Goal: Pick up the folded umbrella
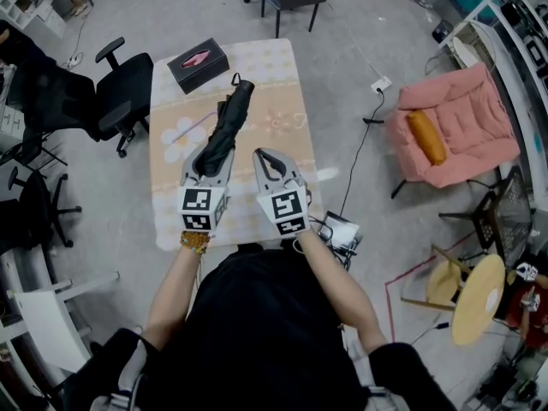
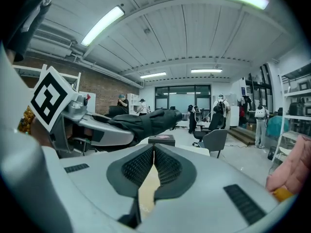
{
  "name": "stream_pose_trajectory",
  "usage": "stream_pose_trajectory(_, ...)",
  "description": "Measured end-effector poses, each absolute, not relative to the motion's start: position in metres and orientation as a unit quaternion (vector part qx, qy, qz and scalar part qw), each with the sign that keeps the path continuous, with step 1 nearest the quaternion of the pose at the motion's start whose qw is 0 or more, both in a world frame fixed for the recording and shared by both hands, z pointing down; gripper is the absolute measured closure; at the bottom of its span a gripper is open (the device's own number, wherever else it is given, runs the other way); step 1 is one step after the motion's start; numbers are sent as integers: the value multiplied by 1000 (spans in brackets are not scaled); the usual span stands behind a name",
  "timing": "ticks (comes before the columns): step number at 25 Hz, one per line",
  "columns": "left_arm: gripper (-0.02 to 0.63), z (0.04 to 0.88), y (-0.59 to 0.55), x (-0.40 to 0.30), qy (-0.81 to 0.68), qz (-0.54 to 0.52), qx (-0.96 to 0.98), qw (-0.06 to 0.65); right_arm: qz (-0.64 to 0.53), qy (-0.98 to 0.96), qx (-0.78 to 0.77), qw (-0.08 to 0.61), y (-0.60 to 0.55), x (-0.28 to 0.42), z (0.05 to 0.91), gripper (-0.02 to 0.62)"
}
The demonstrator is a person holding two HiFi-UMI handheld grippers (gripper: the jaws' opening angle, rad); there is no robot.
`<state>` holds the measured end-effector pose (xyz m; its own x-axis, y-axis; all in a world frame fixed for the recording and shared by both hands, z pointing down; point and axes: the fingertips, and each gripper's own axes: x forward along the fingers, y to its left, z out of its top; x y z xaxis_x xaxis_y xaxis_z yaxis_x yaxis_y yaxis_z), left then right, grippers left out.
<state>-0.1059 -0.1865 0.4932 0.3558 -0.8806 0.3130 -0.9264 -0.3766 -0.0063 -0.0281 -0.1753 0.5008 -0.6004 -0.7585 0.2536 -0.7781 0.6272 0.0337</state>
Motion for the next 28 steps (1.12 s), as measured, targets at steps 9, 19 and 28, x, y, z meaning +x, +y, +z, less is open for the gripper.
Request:
stream_pose_trajectory(9, 410, 459, -192, -117, -569, 102, 814, 62, 6, -898, 432, 83, -193, -52, 459, 578)
stream_pose_trajectory(19, 410, 417, -181, -124, -595, 56, 802, 14, -44, -886, 461, 34, -200, -59, 410, 578)
stream_pose_trajectory(28, 410, 434, -168, -135, -602, 71, 795, 32, -4, -896, 442, 52, -185, -70, 445, 578)
